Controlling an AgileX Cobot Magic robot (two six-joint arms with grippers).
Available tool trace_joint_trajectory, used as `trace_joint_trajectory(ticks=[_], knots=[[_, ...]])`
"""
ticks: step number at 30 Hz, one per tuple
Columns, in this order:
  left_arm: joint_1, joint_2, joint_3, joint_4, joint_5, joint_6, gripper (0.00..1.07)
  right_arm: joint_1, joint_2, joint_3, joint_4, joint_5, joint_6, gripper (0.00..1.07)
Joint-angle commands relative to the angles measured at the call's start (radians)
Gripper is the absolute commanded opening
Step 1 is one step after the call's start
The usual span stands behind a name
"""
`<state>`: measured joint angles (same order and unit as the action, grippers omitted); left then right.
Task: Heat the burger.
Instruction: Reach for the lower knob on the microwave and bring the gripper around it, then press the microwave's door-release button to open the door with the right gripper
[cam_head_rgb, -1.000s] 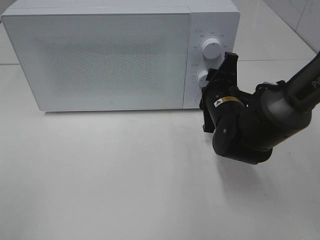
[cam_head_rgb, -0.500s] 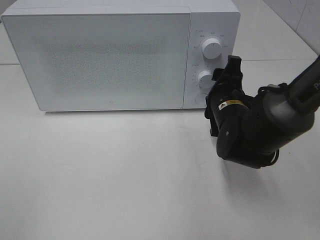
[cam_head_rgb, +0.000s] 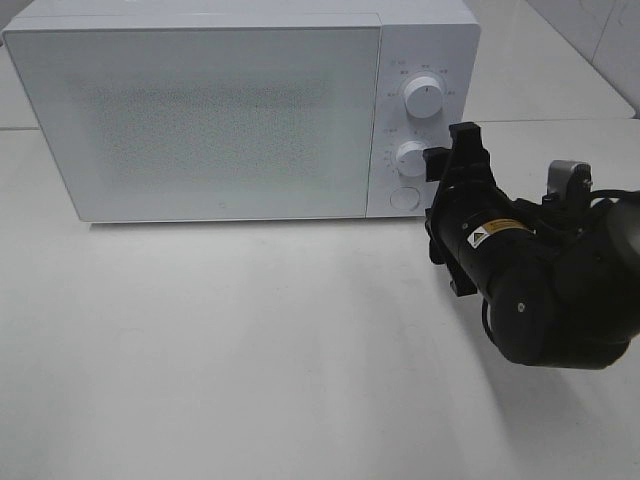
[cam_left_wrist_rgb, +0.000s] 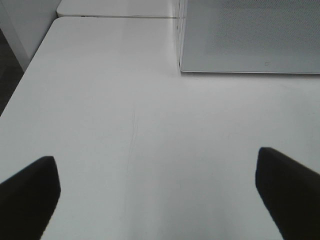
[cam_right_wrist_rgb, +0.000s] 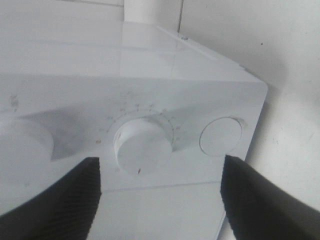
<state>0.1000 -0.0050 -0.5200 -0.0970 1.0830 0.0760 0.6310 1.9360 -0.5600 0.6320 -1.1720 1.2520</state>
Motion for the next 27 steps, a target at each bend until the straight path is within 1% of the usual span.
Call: trace_joint_trajectory(ticks=[1,4,5,6,7,8,9,10,11,12,13,14,15,16,17,18,19,20,21,23,24,26,27], knots=[[0.000,-0.019,0.003,-0.001,-0.014,-0.007,1.00,0.000,-0.081,0.047,-0.110,0.070,-0.117,0.68],[0.000,-0.019,0.003,-0.001,-0.014,-0.007,1.00,0.000,-0.118,0.066,-0.130,0.123,-0.183,0.68],[0.000,-0.019,0.003,-0.001,-0.014,-0.007,1.00,0.000,-0.139,0.072,-0.136,0.155,-0.224,0.68],[0.000,-0.019,0.003,-0.001,-0.014,-0.007,1.00,-0.002,-0.178,0.079,-0.157,0.232,-0.310,0.68],[0.000,-0.019,0.003,-0.001,-0.014,-0.007,1.00,-0.002,-0.178,0.079,-0.157,0.232,-0.310,0.68],[0.000,-0.019,0.003,-0.001,-0.014,-0.007,1.00,-0.002,-0.195,0.079,-0.166,0.272,-0.351,0.68],[0.000,-0.019,0.003,-0.001,-0.014,-0.007,1.00,-0.002,-0.238,0.079,-0.187,0.364,-0.458,0.68],[0.000,-0.019,0.003,-0.001,-0.014,-0.007,1.00,-0.002,-0.238,0.079,-0.187,0.364,-0.458,0.68],[0.000,-0.019,0.003,-0.001,-0.014,-0.007,1.00,-0.002,-0.255,0.079,-0.194,0.402,-0.511,0.68],[0.000,-0.019,0.003,-0.001,-0.014,-0.007,1.00,-0.002,-0.291,0.078,-0.203,0.493,-0.613,0.68],[0.000,-0.019,0.003,-0.001,-0.014,-0.007,1.00,-0.002,-0.291,0.078,-0.203,0.493,-0.613,0.68],[0.000,-0.019,0.003,-0.001,-0.014,-0.007,1.00,-0.002,-0.323,0.078,-0.203,0.577,-0.738,0.68],[0.000,-0.019,0.003,-0.001,-0.014,-0.007,1.00,-0.002,-0.334,0.078,-0.203,0.613,-0.788,0.68],[0.000,-0.019,0.003,-0.001,-0.014,-0.007,1.00,-0.002,-0.334,0.078,-0.203,0.613,-0.788,0.68],[0.000,-0.019,0.003,-0.001,-0.014,-0.007,1.00,-0.002,-0.357,0.078,-0.203,0.697,-0.891,0.68],[0.000,-0.019,0.003,-0.001,-0.014,-0.007,1.00,-0.002,-0.368,0.078,-0.203,0.744,-0.942,0.68],[0.000,-0.019,0.003,-0.001,-0.014,-0.007,1.00,-0.002,-0.368,0.078,-0.203,0.744,-0.942,0.68],[0.000,-0.019,0.003,-0.001,-0.014,-0.007,1.00,-0.002,-0.390,0.078,-0.203,0.838,-1.043,0.68],[0.000,-0.019,0.003,-0.001,-0.014,-0.007,1.00,-0.002,-0.390,0.078,-0.203,0.838,-1.043,0.68],[0.000,-0.019,0.003,-0.001,-0.014,-0.007,1.00,-0.002,-0.418,0.078,-0.203,0.966,-1.165,0.68],[0.000,-0.019,0.003,-0.001,-0.014,-0.007,1.00,-0.002,-0.418,0.078,-0.203,0.966,-1.165,0.68],[0.000,-0.019,0.003,-0.001,-0.014,-0.007,1.00,-0.002,-0.444,0.073,-0.205,1.088,-1.237,0.68],[0.000,-0.019,0.003,-0.001,-0.014,-0.007,1.00,-0.002,-0.444,0.073,-0.205,1.088,-1.237,0.68]])
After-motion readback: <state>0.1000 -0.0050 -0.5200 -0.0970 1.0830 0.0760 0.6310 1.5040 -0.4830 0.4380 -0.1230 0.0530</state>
